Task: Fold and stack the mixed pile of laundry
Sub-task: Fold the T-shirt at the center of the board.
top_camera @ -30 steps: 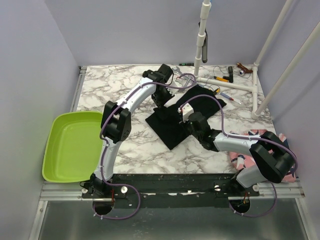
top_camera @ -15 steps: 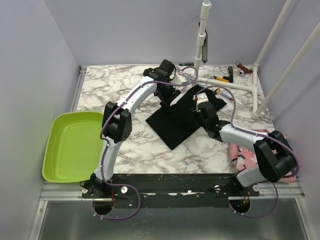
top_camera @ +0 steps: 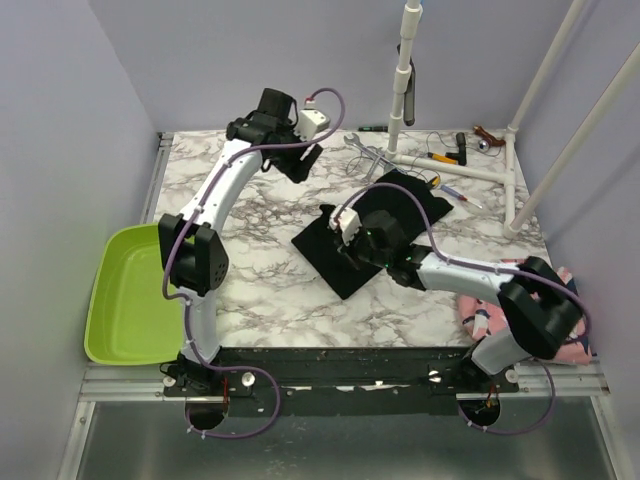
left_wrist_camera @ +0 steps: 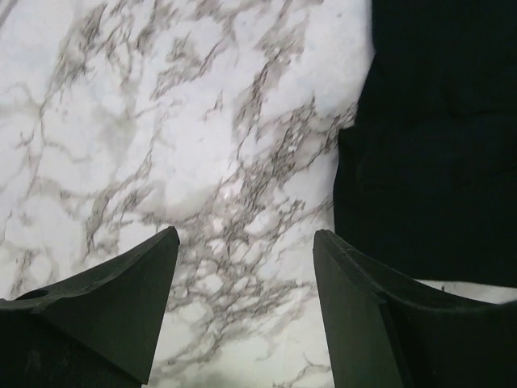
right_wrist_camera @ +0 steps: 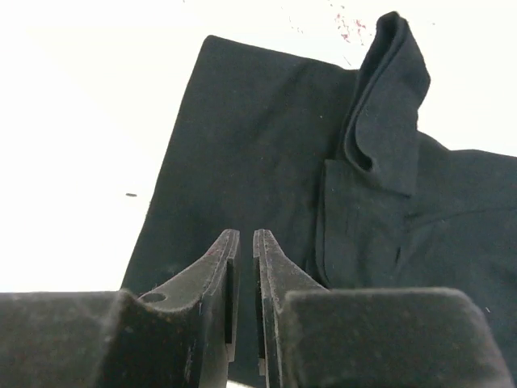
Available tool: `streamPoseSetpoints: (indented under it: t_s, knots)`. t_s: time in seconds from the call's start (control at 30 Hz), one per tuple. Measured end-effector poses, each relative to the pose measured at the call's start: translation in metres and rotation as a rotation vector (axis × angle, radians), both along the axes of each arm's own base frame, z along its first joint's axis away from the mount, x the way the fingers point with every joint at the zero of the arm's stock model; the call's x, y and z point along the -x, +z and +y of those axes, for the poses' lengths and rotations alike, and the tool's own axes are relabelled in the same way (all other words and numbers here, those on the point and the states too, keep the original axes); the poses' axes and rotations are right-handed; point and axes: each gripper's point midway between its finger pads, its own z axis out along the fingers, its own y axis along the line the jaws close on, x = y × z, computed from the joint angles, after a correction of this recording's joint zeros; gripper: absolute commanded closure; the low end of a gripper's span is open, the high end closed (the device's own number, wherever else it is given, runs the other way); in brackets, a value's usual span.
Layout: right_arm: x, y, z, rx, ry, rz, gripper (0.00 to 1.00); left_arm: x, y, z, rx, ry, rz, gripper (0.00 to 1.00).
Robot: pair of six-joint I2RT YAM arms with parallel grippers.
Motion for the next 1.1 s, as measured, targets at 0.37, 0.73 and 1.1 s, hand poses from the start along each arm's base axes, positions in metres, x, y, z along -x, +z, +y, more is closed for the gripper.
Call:
streamPoseSetpoints:
  t_s: [0.37,0.73,1.1]
  knots:
    - [-0.051,-0.058,0.025,0.166,-0.021,0.026,0.82,0.041,-0.049,0.052,-0.021,0.069,0.142,0.3]
    - [-0.125,-0.072,-0.062,0.29,-0.366,-0.006,0.79,0.045,-0.051,0.046,0.019,0.055,0.168,0.29]
    - [-0.152,-0.029,-0.104,0.263,-0.478,-0.08,0.77,0.063,-0.063,0.018,-0.004,-0.026,0.195,0.24]
